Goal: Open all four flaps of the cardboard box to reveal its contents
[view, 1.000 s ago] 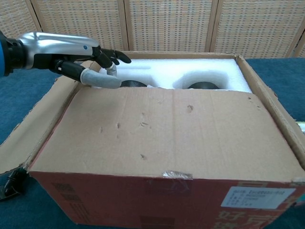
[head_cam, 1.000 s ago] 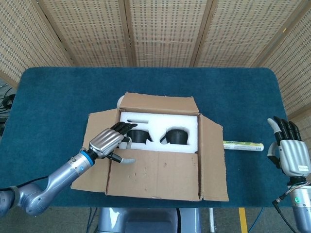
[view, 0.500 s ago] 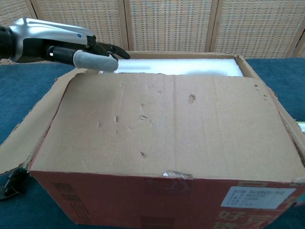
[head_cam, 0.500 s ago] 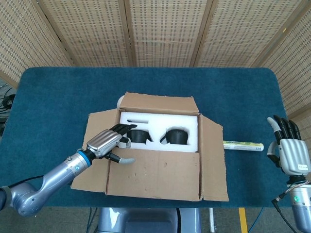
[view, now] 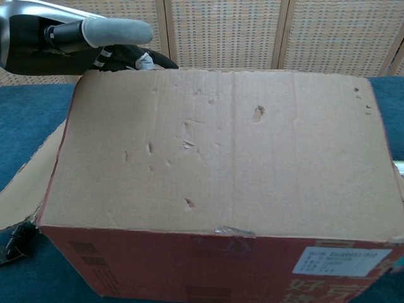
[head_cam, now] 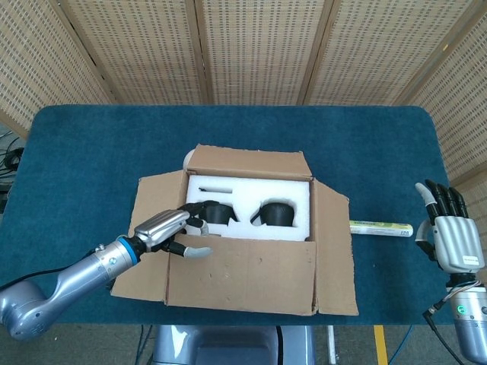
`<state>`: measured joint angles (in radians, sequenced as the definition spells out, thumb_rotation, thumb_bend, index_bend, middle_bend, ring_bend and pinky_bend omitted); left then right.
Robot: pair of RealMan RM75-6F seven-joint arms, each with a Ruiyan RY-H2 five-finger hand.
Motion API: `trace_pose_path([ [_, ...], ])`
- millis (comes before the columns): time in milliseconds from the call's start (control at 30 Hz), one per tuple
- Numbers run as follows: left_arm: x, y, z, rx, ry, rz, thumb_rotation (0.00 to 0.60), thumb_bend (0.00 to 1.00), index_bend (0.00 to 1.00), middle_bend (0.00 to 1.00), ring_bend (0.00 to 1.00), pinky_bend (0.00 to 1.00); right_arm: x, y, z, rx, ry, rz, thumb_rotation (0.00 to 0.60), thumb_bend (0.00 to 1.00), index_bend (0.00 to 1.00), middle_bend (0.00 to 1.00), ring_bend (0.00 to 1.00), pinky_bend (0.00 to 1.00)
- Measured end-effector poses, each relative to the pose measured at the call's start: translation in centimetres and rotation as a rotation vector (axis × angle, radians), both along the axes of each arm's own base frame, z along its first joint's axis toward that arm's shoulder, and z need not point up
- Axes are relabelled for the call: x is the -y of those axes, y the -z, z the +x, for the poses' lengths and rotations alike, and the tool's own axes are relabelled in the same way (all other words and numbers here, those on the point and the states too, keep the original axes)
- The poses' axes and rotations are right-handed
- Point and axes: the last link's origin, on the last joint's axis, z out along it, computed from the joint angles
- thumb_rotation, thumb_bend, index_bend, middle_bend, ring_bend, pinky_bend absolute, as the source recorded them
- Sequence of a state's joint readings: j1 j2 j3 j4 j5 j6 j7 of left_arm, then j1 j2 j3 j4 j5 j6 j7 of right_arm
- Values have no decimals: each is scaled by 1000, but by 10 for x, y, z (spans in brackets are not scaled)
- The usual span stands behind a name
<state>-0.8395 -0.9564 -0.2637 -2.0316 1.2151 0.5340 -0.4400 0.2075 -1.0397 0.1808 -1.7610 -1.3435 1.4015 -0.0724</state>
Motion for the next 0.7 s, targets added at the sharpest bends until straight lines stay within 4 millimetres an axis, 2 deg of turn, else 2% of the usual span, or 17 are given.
trace_pose_path([
  [433, 11, -10, 10, 210, -174, -206, 156, 98, 559, 0, 0, 0, 2, 2, 3, -12, 1, 5, 600, 881, 69, 49, 0, 0],
  [700, 17, -17, 12, 349, -211, -333, 149, 98, 559, 0, 0, 0, 2, 2, 5, -16, 0, 6, 600, 878, 69, 49, 0, 0],
])
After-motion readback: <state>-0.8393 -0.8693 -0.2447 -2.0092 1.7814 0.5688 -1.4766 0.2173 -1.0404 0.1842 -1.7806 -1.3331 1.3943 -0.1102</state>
